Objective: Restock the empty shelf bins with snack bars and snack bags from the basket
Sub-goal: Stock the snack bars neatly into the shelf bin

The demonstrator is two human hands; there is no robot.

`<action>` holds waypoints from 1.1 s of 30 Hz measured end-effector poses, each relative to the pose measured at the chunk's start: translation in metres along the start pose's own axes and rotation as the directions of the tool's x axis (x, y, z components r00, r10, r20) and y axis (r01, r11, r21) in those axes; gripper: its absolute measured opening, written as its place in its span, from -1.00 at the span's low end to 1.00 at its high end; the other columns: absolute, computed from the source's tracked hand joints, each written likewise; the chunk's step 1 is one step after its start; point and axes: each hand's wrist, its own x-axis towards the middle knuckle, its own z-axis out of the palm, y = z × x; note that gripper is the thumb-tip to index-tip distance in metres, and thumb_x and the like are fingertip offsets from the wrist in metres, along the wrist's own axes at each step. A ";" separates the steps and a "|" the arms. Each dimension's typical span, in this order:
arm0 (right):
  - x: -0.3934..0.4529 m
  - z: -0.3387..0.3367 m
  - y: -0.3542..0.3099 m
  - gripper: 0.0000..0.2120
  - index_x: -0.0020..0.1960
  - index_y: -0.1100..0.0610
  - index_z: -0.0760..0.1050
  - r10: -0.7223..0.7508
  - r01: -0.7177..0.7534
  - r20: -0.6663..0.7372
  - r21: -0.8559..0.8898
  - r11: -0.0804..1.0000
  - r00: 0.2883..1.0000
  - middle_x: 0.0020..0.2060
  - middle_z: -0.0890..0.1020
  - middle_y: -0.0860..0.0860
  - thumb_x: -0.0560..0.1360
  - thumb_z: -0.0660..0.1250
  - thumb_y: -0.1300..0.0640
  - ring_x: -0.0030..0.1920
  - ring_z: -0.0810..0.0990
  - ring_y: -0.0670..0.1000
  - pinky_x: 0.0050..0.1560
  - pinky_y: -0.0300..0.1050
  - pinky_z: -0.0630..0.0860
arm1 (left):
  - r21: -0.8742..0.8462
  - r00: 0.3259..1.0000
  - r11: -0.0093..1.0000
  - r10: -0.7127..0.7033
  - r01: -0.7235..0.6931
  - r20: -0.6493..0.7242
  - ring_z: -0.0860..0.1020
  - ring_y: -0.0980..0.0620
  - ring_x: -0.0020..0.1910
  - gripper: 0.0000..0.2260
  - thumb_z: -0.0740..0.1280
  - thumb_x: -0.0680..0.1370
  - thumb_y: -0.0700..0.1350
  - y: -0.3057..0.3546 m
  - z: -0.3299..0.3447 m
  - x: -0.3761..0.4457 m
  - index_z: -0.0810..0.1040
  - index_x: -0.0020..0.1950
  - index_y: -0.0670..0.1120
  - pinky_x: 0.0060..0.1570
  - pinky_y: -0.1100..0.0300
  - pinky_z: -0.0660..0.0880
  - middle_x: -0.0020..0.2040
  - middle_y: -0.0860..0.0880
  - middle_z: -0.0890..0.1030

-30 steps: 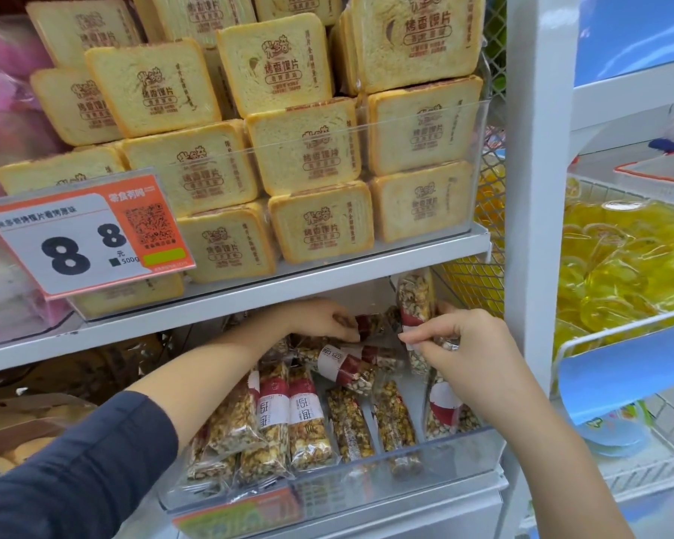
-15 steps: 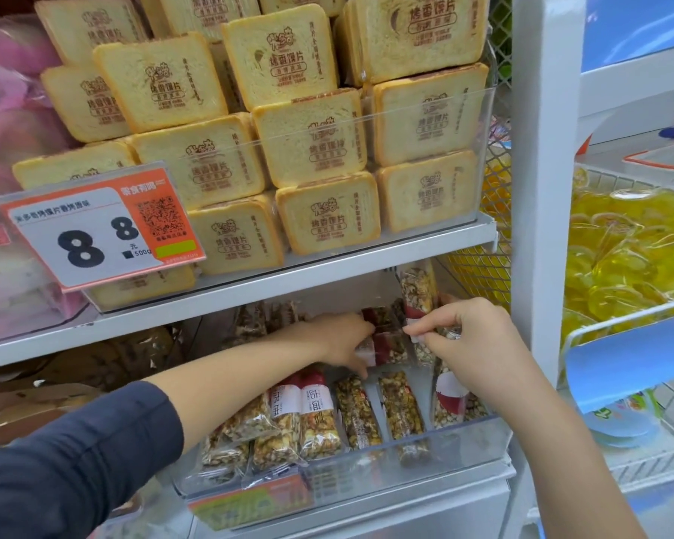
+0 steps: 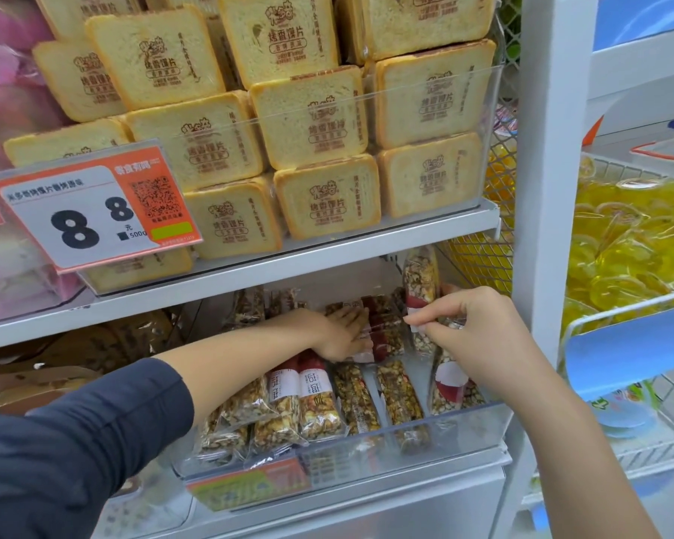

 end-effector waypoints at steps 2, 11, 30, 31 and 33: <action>-0.001 -0.001 0.000 -0.83 -0.19 -0.14 0.67 -0.002 0.002 0.009 -0.005 1.000 1.000 -0.08 0.67 -0.19 0.45 0.43 0.13 -0.03 0.54 -0.24 -0.11 -0.37 0.45 | -0.028 1.000 1.000 -0.006 0.007 0.013 -0.26 0.01 0.52 -0.37 -0.15 0.61 0.25 -0.001 -0.002 0.000 -0.33 0.52 -0.03 0.48 -0.10 -0.19 0.54 0.01 -0.31; 0.000 0.000 -0.001 -0.84 -0.18 -0.10 0.68 -0.017 0.017 0.000 0.010 1.000 1.000 -0.08 0.67 -0.17 0.45 0.43 0.16 -0.02 0.55 -0.22 -0.02 -0.35 0.45 | 0.075 0.982 0.980 0.187 -0.185 -0.024 -0.27 -0.05 0.52 -0.32 -0.05 0.62 0.21 0.013 -0.004 -0.014 -0.36 0.51 -0.09 0.46 0.02 -0.20 0.53 -0.06 -0.33; 0.001 -0.004 -0.005 -0.82 -0.19 -0.10 0.67 -0.044 0.051 -0.110 0.055 0.997 0.993 -0.20 0.62 -0.26 0.44 0.44 0.19 -0.04 0.57 -0.24 -0.05 -0.39 0.44 | -0.016 0.774 0.813 0.549 -0.583 -0.317 0.37 -0.04 0.26 -0.54 0.49 0.41 -0.09 0.034 -0.008 -0.016 0.50 0.27 -0.10 0.24 0.00 0.35 0.27 -0.06 0.48; 0.001 -0.004 -0.004 -0.82 -0.19 -0.10 0.67 -0.045 0.051 -0.109 0.056 0.997 0.993 -0.20 0.63 -0.25 0.44 0.44 0.19 -0.04 0.57 -0.24 -0.04 -0.38 0.45 | -0.079 0.777 0.809 0.527 -0.583 -0.344 0.39 -0.03 0.25 -0.54 0.48 0.42 -0.08 0.030 -0.010 -0.018 0.50 0.28 -0.12 0.25 0.03 0.34 0.26 -0.07 0.49; 0.002 -0.004 -0.003 -0.83 -0.19 -0.10 0.67 -0.053 0.060 -0.127 0.055 0.997 0.991 -0.17 0.66 -0.20 0.44 0.45 0.17 -0.03 0.57 -0.23 -0.03 -0.40 0.44 | -0.221 0.808 0.804 0.451 -0.552 -0.379 0.41 0.01 0.23 -0.54 0.46 0.45 -0.08 0.019 -0.016 -0.024 0.48 0.31 -0.13 0.25 0.13 0.32 0.27 -0.07 0.49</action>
